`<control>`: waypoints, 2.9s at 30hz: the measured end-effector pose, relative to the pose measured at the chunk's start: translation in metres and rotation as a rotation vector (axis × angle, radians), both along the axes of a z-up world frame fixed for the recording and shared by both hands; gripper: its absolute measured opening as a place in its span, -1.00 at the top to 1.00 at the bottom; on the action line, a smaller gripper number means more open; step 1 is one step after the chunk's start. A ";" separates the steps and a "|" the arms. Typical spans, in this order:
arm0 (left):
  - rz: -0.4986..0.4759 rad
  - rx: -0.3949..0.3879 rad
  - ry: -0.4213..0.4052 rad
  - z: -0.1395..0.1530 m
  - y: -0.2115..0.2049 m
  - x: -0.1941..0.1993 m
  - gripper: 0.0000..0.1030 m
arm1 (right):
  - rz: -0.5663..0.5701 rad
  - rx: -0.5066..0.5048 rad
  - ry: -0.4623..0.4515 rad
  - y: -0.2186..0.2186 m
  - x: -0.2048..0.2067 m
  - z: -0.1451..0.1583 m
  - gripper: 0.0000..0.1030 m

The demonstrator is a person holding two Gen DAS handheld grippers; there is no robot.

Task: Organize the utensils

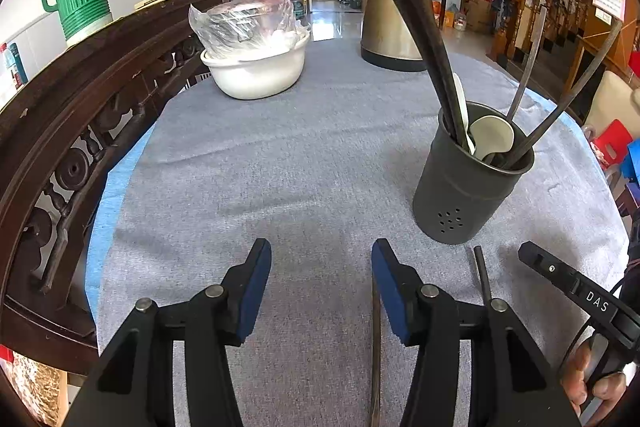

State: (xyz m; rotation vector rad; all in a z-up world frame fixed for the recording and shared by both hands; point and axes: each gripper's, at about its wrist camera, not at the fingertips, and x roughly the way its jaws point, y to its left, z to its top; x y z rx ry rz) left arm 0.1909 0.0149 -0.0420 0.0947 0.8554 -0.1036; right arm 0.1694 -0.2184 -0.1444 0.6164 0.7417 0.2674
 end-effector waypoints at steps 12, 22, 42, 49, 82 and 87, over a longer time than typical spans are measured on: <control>-0.020 -0.031 0.017 -0.003 0.004 0.004 -0.04 | -0.017 -0.029 0.011 0.002 -0.001 0.000 0.75; -0.046 -0.062 0.041 -0.008 0.011 0.005 -0.06 | -0.047 -0.067 0.040 0.002 -0.001 0.000 0.75; -0.253 -0.064 0.302 -0.042 -0.011 0.036 -0.20 | 0.108 -0.258 0.249 0.062 0.036 0.032 0.61; -0.249 -0.086 0.364 -0.059 -0.020 0.054 0.24 | 0.165 -0.296 0.323 0.074 0.058 0.031 0.61; -0.219 -0.218 -0.023 0.076 0.047 -0.008 0.90 | 0.087 -0.211 -0.117 0.050 -0.033 0.148 0.86; -0.240 -0.228 -0.118 0.114 0.053 -0.032 0.90 | 0.037 -0.194 -0.212 0.048 -0.049 0.184 0.86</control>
